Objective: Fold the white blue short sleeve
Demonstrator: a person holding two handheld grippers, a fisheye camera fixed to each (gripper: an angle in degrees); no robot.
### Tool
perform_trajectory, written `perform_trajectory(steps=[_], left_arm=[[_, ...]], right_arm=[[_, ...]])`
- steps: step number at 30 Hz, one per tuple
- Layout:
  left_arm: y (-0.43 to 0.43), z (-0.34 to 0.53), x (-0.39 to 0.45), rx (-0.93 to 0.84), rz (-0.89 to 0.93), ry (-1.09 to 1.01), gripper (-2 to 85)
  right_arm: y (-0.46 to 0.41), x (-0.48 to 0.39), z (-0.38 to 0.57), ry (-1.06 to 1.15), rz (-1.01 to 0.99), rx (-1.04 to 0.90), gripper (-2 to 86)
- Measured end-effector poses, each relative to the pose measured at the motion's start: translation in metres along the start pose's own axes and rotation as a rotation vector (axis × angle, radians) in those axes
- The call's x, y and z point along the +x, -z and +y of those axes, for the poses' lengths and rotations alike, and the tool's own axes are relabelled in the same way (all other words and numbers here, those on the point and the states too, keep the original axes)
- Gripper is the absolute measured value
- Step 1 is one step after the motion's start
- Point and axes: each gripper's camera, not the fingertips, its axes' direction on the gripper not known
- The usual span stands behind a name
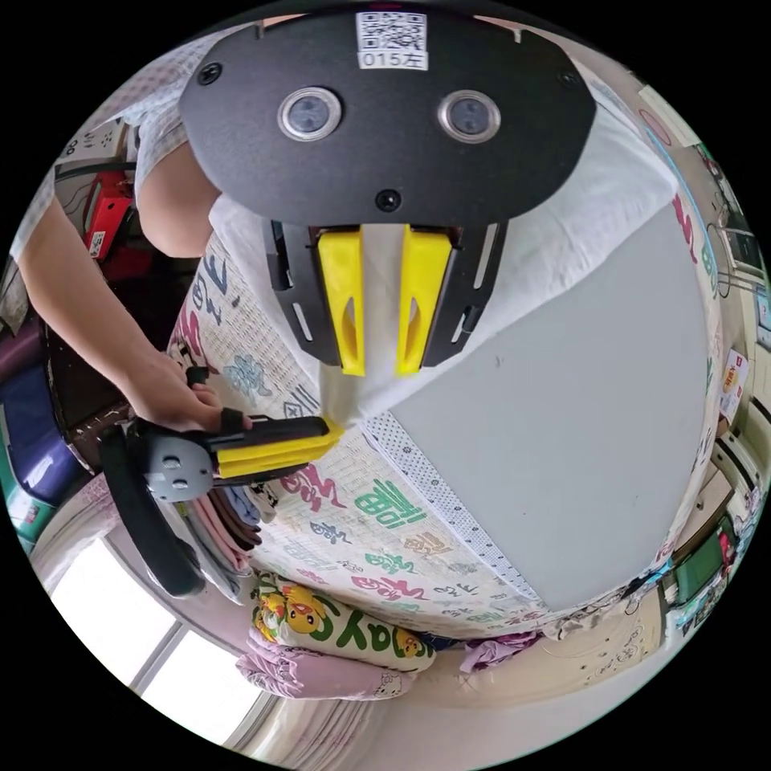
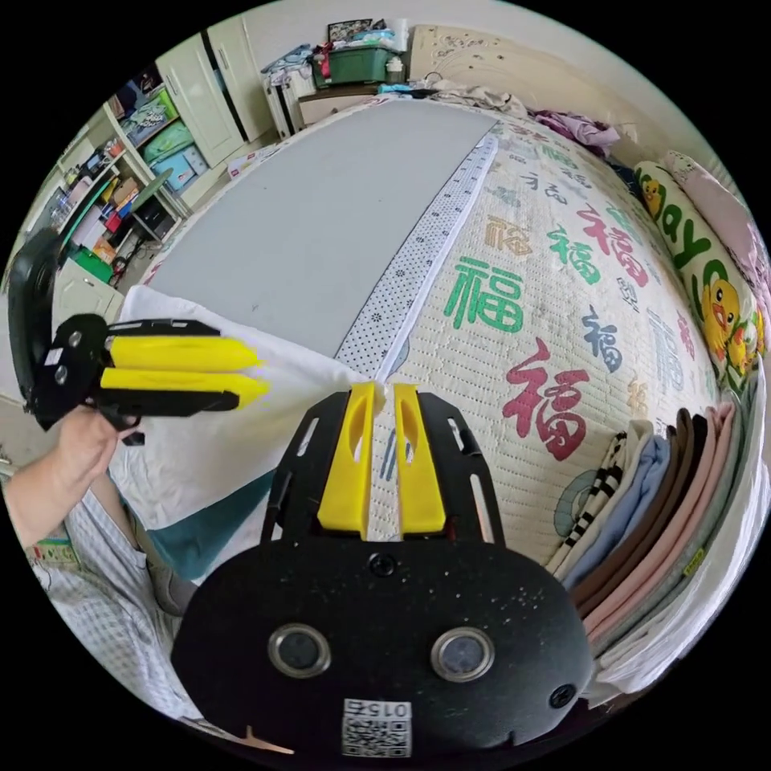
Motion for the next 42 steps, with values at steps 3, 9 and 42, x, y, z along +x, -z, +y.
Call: perform_trajectory(steps=[3,9,42], left_arm=[[-0.022,-0.021,-0.013,-0.045,-0.014,-0.017,6.6],[-0.051,-0.038,-0.032,-0.134,0.029,-0.073,3.1],[-0.101,-0.144,-0.002,-0.282,0.042,-0.102,3.5]], right_arm=[[-0.011,0.012,-0.001,0.017,-0.055,-0.005,-0.1],[-0.027,0.079,0.022,-0.217,-0.407,0.11,-0.3],[-0.064,0.031,0.231,-0.233,-0.587,-0.058,7.5]])
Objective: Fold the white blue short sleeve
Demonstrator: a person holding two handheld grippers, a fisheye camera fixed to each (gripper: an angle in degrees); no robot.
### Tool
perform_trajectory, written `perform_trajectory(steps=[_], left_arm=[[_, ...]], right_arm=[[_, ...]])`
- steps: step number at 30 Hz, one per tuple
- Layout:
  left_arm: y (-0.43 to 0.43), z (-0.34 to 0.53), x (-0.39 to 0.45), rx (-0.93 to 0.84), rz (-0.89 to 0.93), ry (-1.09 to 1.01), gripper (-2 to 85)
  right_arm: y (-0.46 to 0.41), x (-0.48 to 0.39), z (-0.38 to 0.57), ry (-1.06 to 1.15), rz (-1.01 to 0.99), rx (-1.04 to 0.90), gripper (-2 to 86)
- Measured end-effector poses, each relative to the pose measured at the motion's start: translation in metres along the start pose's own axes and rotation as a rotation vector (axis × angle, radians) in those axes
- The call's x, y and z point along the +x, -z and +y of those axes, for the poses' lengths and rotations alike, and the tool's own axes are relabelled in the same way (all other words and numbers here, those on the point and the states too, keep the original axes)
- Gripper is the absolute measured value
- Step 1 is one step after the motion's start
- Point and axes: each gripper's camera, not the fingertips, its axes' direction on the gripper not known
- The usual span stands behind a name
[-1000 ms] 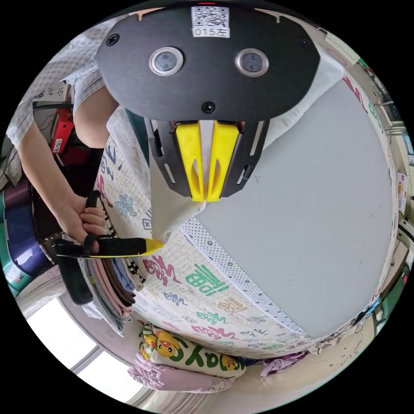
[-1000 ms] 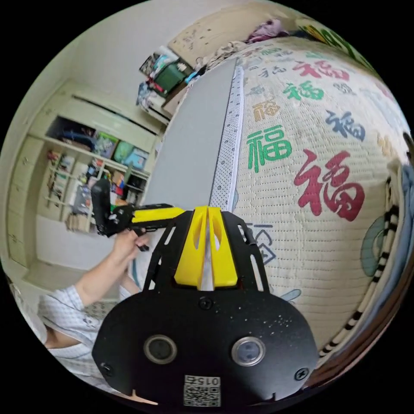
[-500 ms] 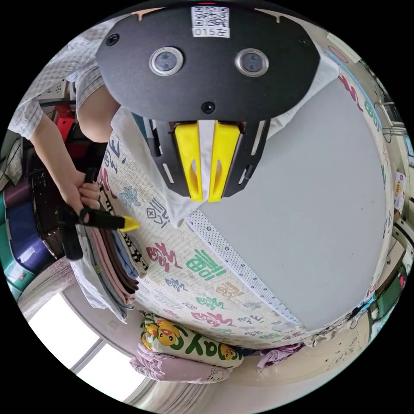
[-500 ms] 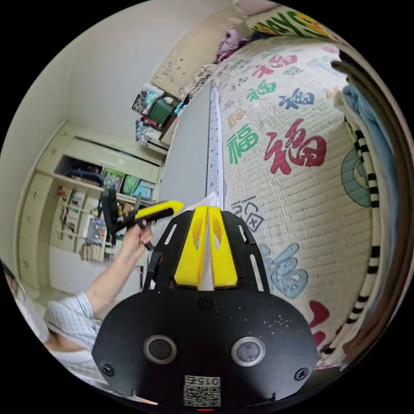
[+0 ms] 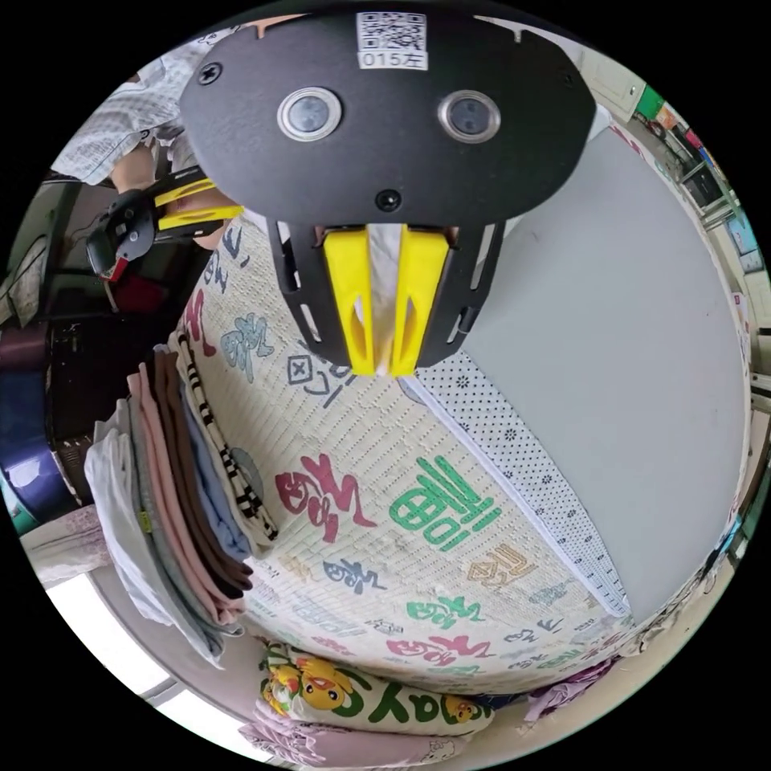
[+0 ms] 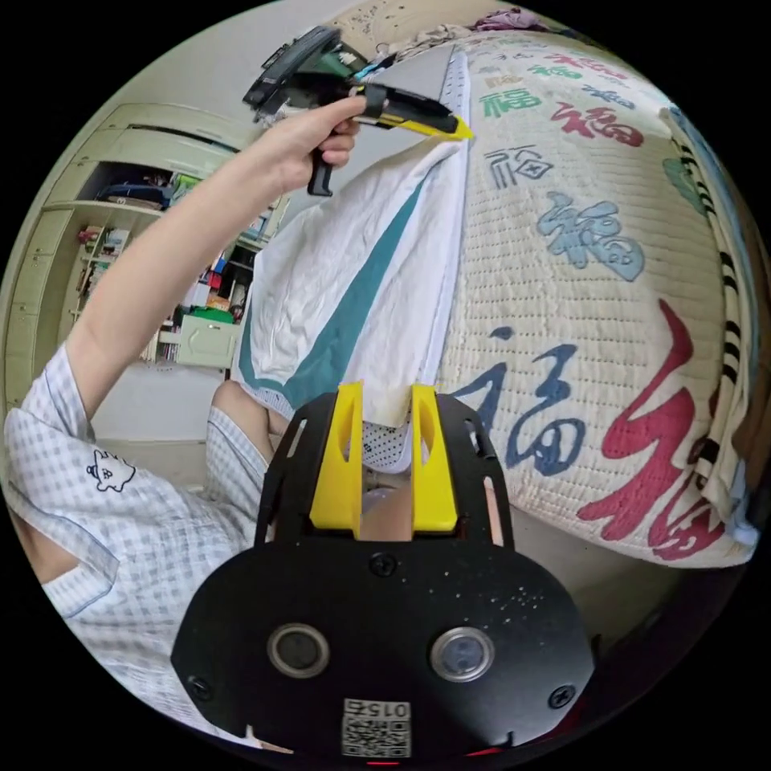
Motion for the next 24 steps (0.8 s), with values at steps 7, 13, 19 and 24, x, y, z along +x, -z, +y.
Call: perform_trajectory(steps=[7,13,19,24], left_arm=[[0.043,0.002,-0.003,0.071,0.041,0.026,0.1],[0.126,0.017,-0.016,0.305,0.33,0.063,-0.2],[0.22,0.082,-0.06,0.534,0.596,0.024,-0.2],[0.279,0.181,-0.123,0.619,0.515,0.054,-0.3]], right_arm=[[0.036,-0.008,0.009,0.02,0.068,0.058,0.7],[0.13,-0.021,0.055,-0.068,0.203,0.252,0.2],[0.213,-0.106,0.082,0.107,0.173,0.391,0.1],[0.169,-0.194,0.04,0.336,0.045,0.293,0.0]])
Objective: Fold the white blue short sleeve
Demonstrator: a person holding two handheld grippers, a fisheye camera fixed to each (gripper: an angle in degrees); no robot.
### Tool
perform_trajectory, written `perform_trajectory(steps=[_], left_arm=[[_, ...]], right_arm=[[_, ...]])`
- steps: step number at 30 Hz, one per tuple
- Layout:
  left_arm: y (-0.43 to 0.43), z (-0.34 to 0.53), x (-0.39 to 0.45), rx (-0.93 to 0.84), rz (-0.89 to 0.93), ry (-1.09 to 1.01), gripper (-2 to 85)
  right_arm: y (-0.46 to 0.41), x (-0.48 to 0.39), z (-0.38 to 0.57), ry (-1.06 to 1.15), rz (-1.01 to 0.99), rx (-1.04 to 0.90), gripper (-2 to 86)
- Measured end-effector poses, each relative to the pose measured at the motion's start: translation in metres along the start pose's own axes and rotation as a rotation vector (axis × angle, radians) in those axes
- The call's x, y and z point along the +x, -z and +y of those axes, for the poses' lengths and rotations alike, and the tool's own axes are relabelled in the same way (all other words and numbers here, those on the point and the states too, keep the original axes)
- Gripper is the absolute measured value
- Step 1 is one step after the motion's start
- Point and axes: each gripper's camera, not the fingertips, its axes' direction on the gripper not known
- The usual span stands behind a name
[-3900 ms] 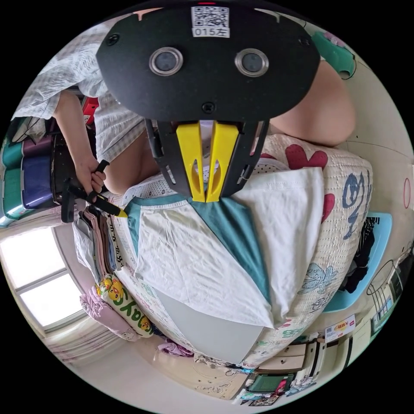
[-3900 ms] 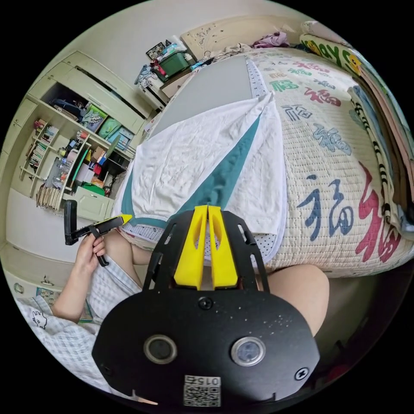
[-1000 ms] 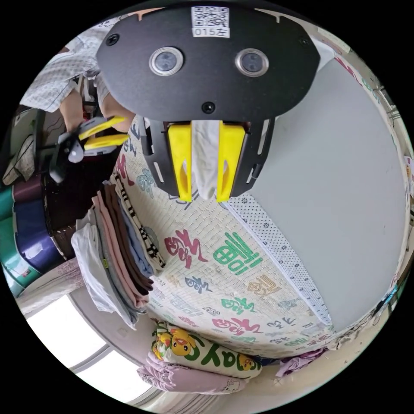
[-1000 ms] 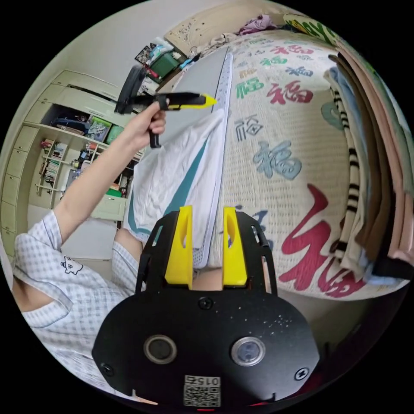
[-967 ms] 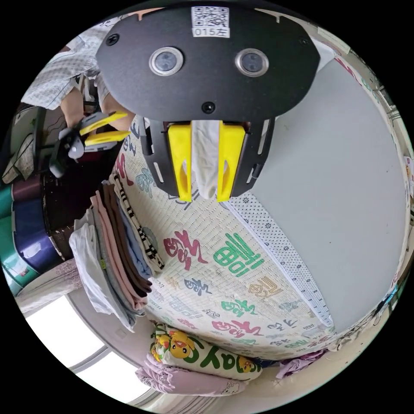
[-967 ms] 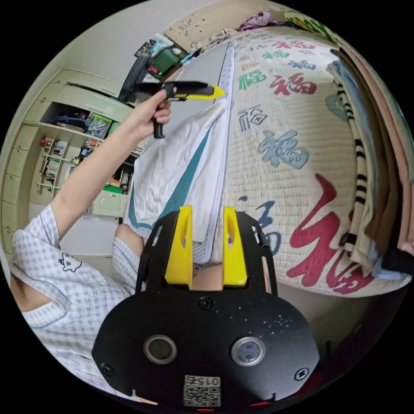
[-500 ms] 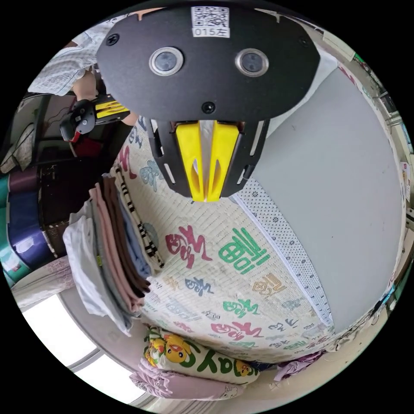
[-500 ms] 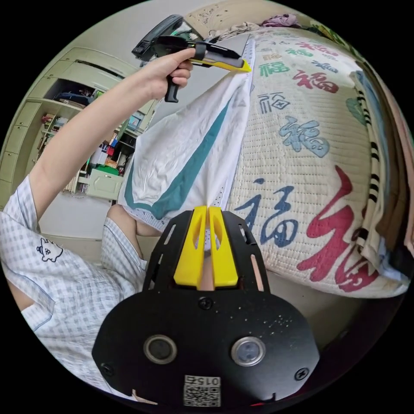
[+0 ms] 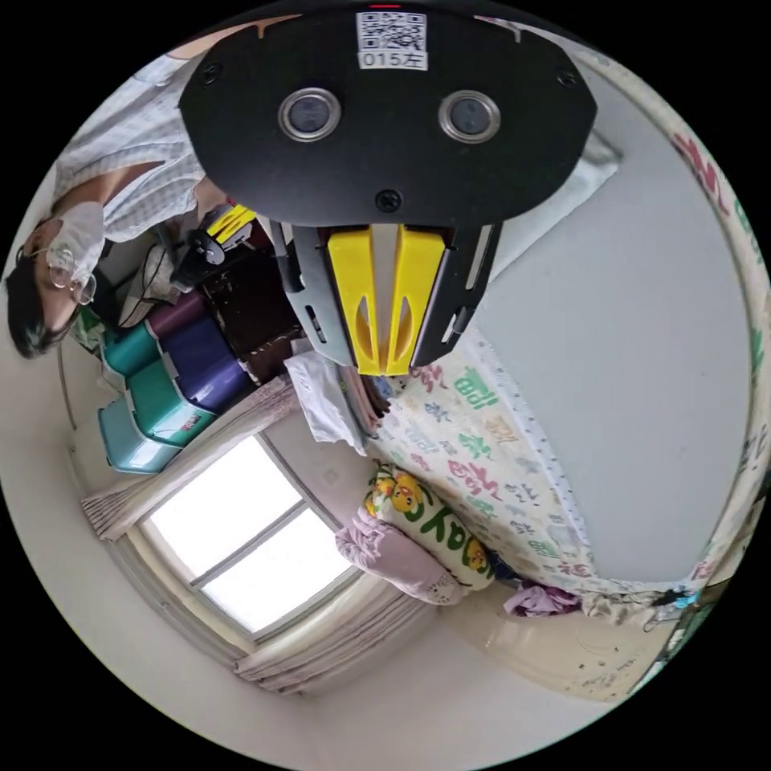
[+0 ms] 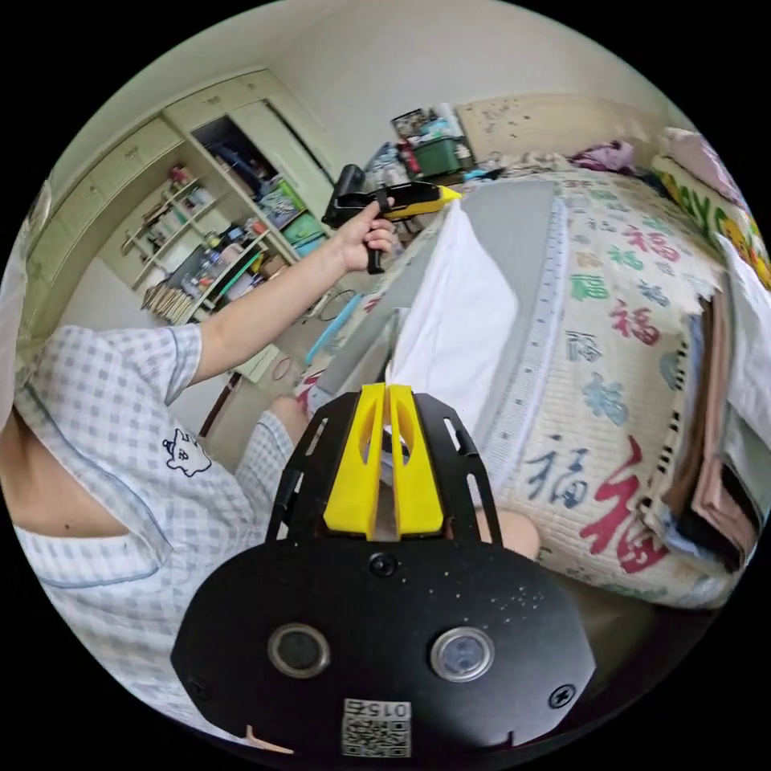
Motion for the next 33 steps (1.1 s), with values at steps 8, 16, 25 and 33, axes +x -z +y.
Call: perform_trajectory(steps=[8,16,25,33], left_arm=[[0.097,0.095,-0.115,-0.093,-0.341,0.357,1.0],[0.155,0.136,-0.119,0.141,-0.212,0.475,9.0],[0.135,0.108,-0.078,-0.021,-0.331,0.415,0.0],[0.135,0.114,-0.055,-0.141,-0.518,0.417,1.1]], right_arm=[[-0.189,-0.05,-0.06,0.045,-0.114,-0.265,0.0],[-0.185,-0.062,-0.079,0.011,-0.08,-0.318,0.1],[-0.155,-0.104,-0.102,0.06,0.004,-0.305,0.2],[-0.162,-0.145,-0.107,0.125,-0.095,-0.397,-0.3]])
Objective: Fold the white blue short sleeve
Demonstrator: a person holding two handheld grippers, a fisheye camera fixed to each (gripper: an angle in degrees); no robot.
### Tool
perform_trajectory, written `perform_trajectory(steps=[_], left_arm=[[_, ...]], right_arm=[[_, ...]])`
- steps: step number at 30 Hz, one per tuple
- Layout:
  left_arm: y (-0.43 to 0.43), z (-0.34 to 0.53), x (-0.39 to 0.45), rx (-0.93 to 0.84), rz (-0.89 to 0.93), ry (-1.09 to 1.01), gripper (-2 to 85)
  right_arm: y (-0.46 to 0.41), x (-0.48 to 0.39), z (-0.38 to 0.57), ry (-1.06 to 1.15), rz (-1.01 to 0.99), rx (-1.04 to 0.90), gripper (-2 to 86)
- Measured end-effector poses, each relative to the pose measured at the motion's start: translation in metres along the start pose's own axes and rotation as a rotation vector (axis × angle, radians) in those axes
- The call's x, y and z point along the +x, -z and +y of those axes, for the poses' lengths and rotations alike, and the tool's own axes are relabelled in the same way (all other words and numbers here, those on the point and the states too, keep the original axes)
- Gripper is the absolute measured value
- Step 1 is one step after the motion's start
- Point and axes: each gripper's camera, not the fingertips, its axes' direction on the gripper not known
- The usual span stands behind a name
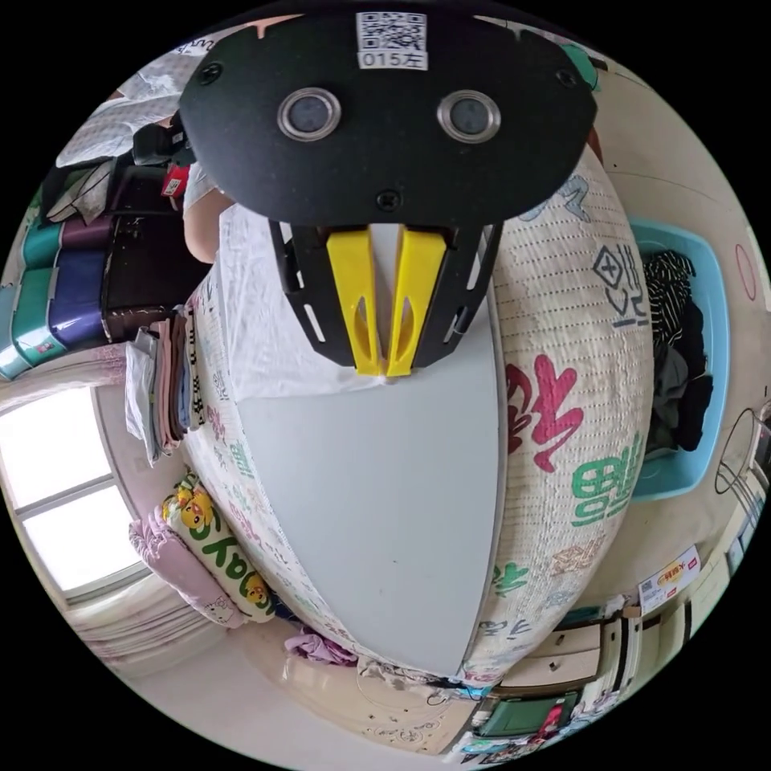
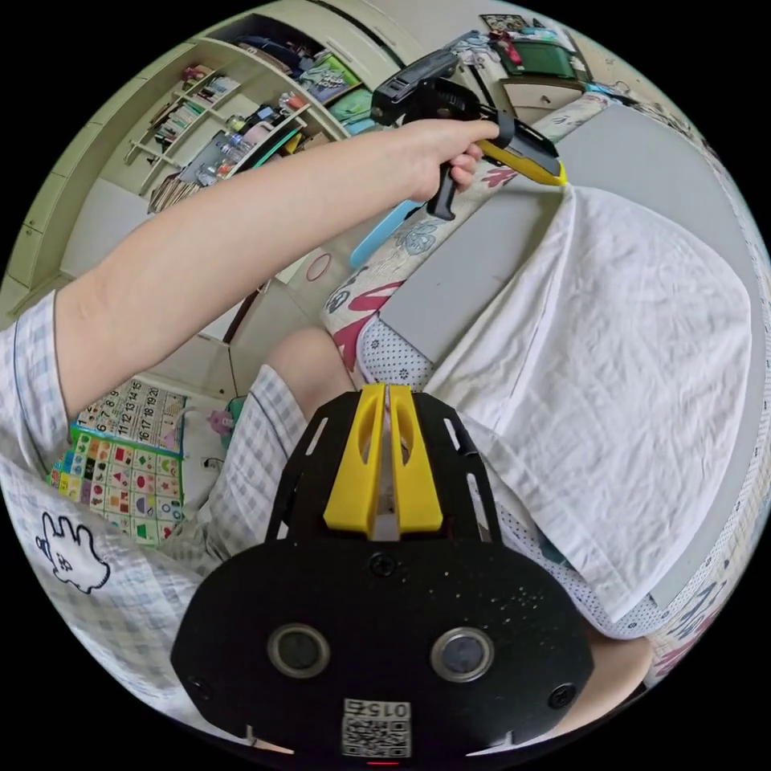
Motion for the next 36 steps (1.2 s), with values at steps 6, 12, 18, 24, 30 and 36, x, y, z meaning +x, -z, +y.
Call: perform_trajectory(steps=[6,12,18,24,30,36], left_arm=[[0.057,0.081,0.042,0.049,0.093,-0.139,6.4],[0.044,0.198,0.111,-0.043,0.111,-0.208,10.7],[0.029,0.234,0.127,0.001,-0.068,-0.13,4.4],[0.082,0.278,0.109,0.146,0.03,0.031,-0.4],[0.093,0.316,0.082,0.19,0.105,0.186,-0.6],[0.074,0.322,0.085,0.106,0.037,0.192,-0.6]], right_arm=[[0.095,-0.004,0.068,0.009,0.091,0.108,0.6],[0.176,0.042,0.135,-0.245,0.277,0.187,3.7],[0.178,0.031,0.128,-0.236,0.318,0.161,7.0],[0.162,0.014,0.106,-0.209,0.43,-0.007,0.6],[0.176,0.002,0.103,-0.22,0.47,-0.046,-0.4],[0.178,-0.002,0.099,-0.246,0.462,-0.08,0.0]])
